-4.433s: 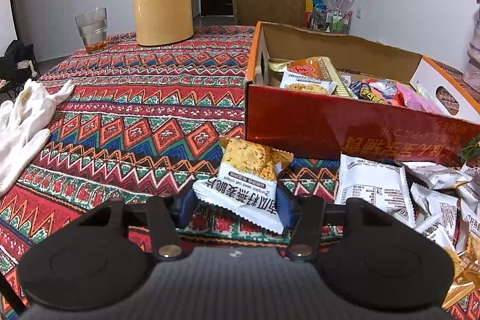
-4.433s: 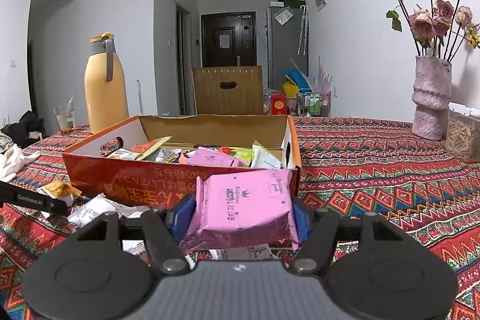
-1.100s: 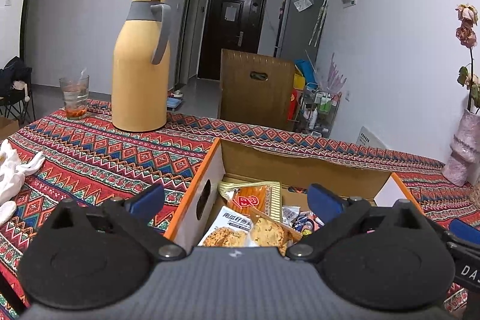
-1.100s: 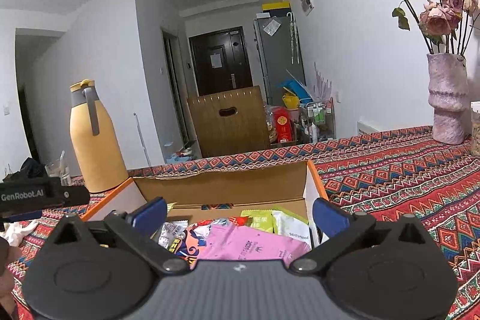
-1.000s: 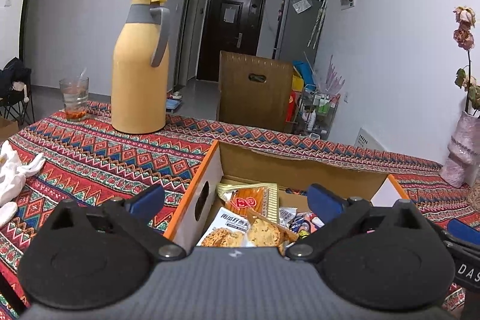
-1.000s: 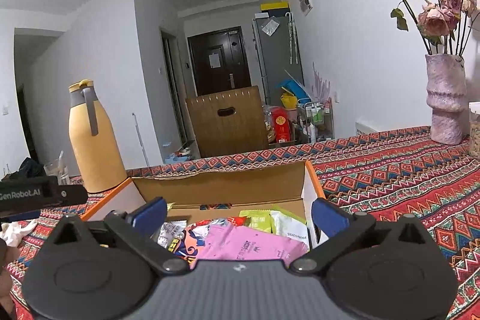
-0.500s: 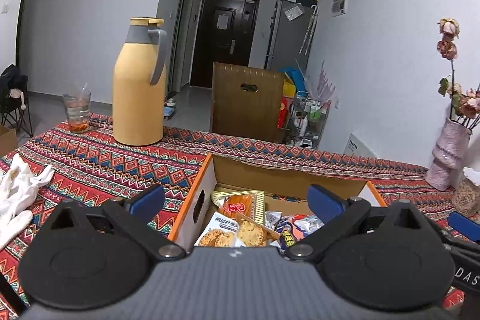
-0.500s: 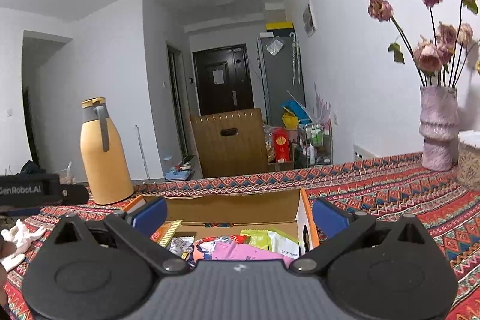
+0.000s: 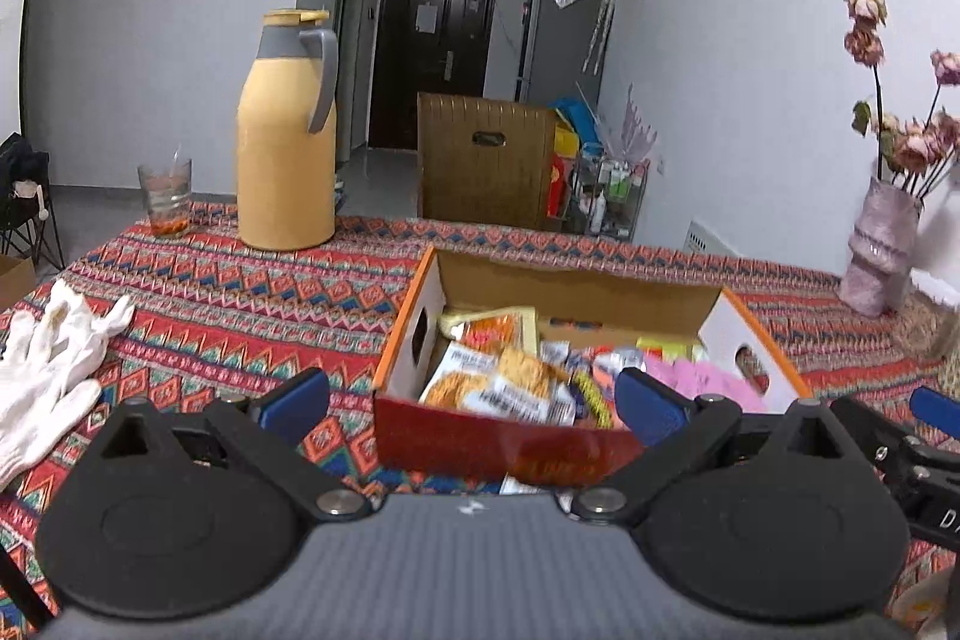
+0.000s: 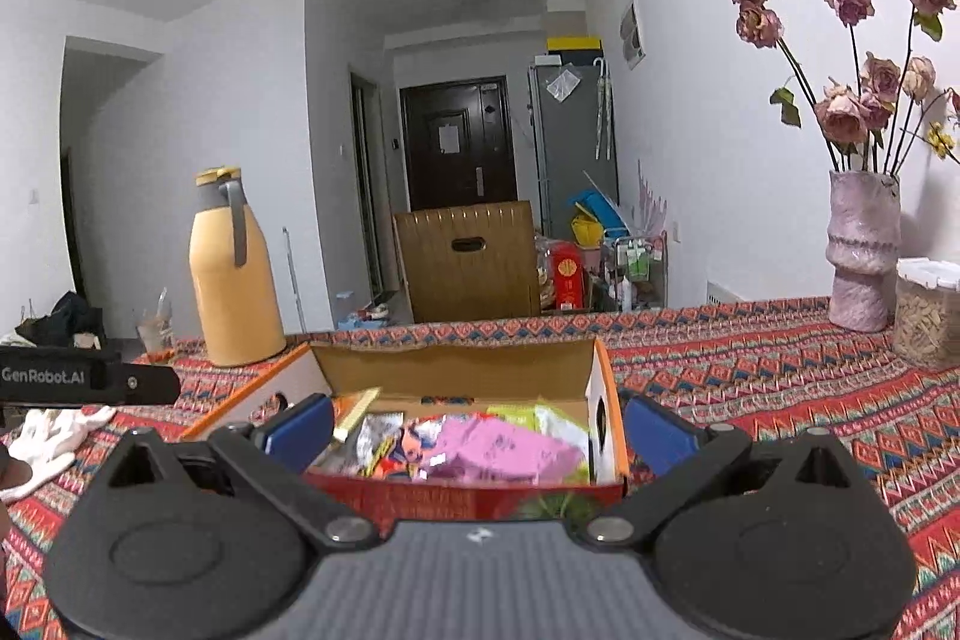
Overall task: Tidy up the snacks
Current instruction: 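Open both tools to drop the packets and move back to the pile, then grasp a white printed packet with the right tool while the left tool reaches for a cookie packet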
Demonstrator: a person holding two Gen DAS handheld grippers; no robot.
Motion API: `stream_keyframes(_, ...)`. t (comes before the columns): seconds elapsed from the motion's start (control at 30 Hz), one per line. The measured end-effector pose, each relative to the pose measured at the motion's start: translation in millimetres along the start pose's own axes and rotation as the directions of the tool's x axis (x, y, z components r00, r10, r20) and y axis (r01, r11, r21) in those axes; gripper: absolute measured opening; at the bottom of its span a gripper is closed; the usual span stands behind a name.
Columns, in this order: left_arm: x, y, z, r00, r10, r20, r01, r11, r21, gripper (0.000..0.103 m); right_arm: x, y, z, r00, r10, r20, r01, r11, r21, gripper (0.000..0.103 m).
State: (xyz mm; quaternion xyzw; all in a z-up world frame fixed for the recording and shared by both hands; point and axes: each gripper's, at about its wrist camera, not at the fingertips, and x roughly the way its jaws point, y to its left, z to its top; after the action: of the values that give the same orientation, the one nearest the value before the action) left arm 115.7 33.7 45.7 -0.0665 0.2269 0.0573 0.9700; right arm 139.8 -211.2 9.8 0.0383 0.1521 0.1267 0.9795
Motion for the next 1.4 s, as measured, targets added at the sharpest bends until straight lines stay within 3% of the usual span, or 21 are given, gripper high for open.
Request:
stream_keyframes(0.4, 9.6, 22.7, -51.4, 0.993, 0.003, -0.115, -0.002, 1.0, 0.004, 0.103, -10.6, -8.3, -41.1, 0.99, -0.007, -0.137, 0.011, 1.0, 0.027, 0.103)
stream_keyframes(0.57, 15.2, 27.0, -68.0, 0.993, -0.008, -0.121, 0.008, 1.0, 0.0, 0.103, -6.2, -11.2, -55.9, 0.981, -0.03, -0.192, 0.037, 0.999, 0.031, 0.103)
stream_keyframes(0.83, 25.5, 28.5, -74.2, 0.988, -0.015, -0.156, 0.013, 1.0, -0.015, 0.103, 2.5, -20.1, -64.8, 0.965, -0.059, -0.257, 0.072, 0.997, 0.041, 0.103)
stream_keyframes(0.97, 28.4, 30.4, -74.6, 0.985, -0.02, -0.17, 0.015, 0.999, -0.029, 0.103, 16.3, -20.6, -59.9, 0.954, -0.086, -0.287, 0.086, 0.996, -0.013, 0.103)
stream_keyframes(1.23, 31.9, 34.1, -75.1, 0.981, -0.028, -0.19, 0.019, 0.998, -0.054, 0.103, 66.5, -28.6, -55.9, 0.903, -0.102, -0.418, 0.078, 0.994, -0.075, 0.103)
stream_keyframes(1.4, 34.4, 35.5, -75.2, 0.979, -0.031, -0.204, 0.019, 0.998, -0.062, 0.103, 87.2, -25.3, -61.7, 0.883, -0.119, -0.455, 0.076, 0.991, -0.112, 0.103)
